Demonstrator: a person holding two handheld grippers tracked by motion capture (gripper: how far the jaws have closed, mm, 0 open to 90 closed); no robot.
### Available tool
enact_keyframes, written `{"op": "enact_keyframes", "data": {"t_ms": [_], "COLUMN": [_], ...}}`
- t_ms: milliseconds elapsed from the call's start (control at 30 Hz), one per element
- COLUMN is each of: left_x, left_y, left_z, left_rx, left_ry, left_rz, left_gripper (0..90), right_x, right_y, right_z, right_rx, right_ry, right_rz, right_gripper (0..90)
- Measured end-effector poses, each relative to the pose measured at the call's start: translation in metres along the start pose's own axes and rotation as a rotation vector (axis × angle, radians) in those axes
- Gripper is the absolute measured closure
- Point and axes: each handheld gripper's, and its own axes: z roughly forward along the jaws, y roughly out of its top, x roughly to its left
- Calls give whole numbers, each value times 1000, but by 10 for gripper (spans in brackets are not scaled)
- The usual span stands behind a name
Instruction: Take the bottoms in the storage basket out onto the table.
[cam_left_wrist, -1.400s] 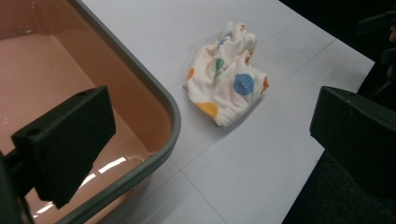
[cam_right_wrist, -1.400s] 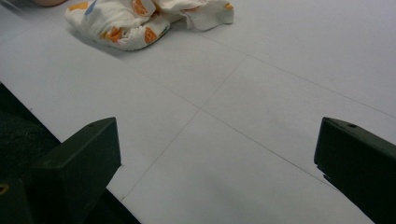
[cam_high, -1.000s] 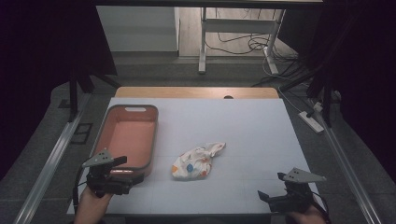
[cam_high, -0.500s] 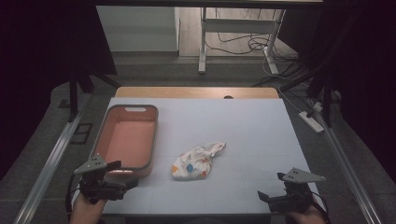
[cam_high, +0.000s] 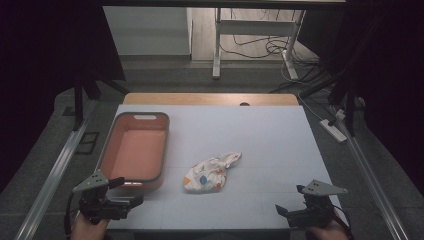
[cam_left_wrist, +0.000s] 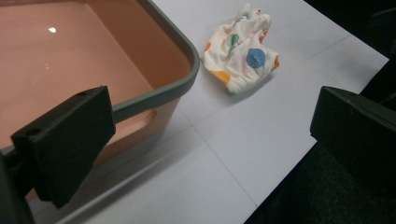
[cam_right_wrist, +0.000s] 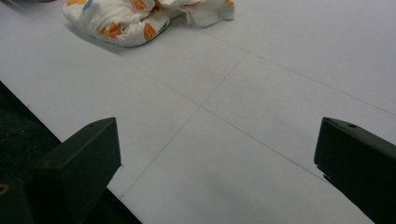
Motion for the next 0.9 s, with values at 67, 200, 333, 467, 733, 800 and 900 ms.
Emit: {"op": "enact_keyframes", "data": {"t_ms": [67, 200, 333, 467, 733, 800, 900], "left_x": [0, 1, 1, 2, 4, 4, 4], "left_y": [-2, -7, -10, -15, -21, -22, -24], "left_z": [-1, -4, -8, -11, -16, -17, -18], "left_rx": [2, 3, 2, 4, 4, 6, 10], "left_ry": [4, 11, 22, 37, 54, 57, 62], "left_rz": [-3, -8, -14, -21, -32, -33, -35], "left_gripper": [0, 0, 0, 0, 0, 0, 0], "right_x": [0, 0, 0, 0, 0, -1, -1], "right_y": [0, 0, 0, 0, 0, 0, 0], "right_z": [0, 0, 0, 0, 0, 0, 0], "right_rx": [0, 3, 2, 4, 4, 1, 1], "right_ry": [-1, -1, -2, -4, -4, -3, -4], "right_rz": [0, -1, -1, -2, 3, 10, 11], "right_gripper": [9, 9, 9, 9, 9, 9, 9]}}
